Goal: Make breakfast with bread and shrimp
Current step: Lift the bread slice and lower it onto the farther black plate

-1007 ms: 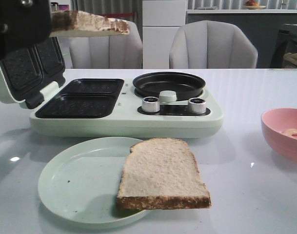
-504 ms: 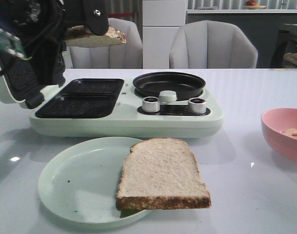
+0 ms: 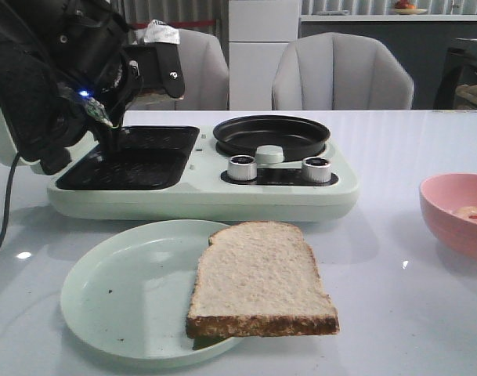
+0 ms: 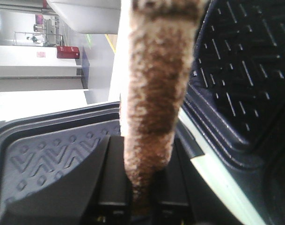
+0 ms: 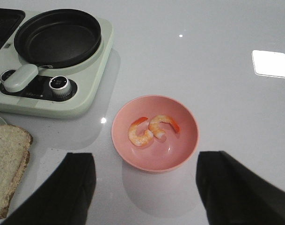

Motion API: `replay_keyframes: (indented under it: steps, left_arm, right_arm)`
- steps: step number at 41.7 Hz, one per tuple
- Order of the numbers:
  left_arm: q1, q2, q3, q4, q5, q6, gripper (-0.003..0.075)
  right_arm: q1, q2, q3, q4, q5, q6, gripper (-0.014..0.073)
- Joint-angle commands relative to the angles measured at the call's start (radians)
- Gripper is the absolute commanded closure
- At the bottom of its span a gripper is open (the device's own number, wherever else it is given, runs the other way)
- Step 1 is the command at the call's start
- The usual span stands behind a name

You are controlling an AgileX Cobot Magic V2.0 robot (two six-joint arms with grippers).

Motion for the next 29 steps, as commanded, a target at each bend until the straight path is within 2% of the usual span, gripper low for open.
replay_keyframes:
  steps: [1,9,12,21,25,29]
  left_arm:
    - [0.008,-0.021,-0.067,0.07,0.05,-0.006,0.0617]
    - [0.01,0.01,-0.077,0.07,0.017,-0.006,0.0606]
    - [0.01,0.01,-0.077,0.07,0.002,-0.006,0.0568]
    - [0.01,0.008,-0.077,0.07,0.009,-0.006,0.0371]
    - [0.01,-0.007,-0.077,0.039,0.004,-0.006,0.0323]
    - [0.014,-0.034,-0.077,-0.036,-0.024,-0.003,0.0311]
  right_arm:
    - [0.001,0.008,-0.035,-0.003,-0.078,-0.002,0.0032]
    - [0.001,0.008,-0.035,-0.003,-0.078,-0.002,0.0032]
    - [0.001,0.008,-0.035,-0.003,-0.078,-0.002,0.0032]
    - [0.001,0.008,-0.035,-0.003,-0.078,-0.002,0.0032]
    - [0.001,0.008,-0.035,-0.003,-0.078,-0.002,0.0032]
    - [0.001,0.008,-0.035,-0.003,-0.078,-0.002,0.0032]
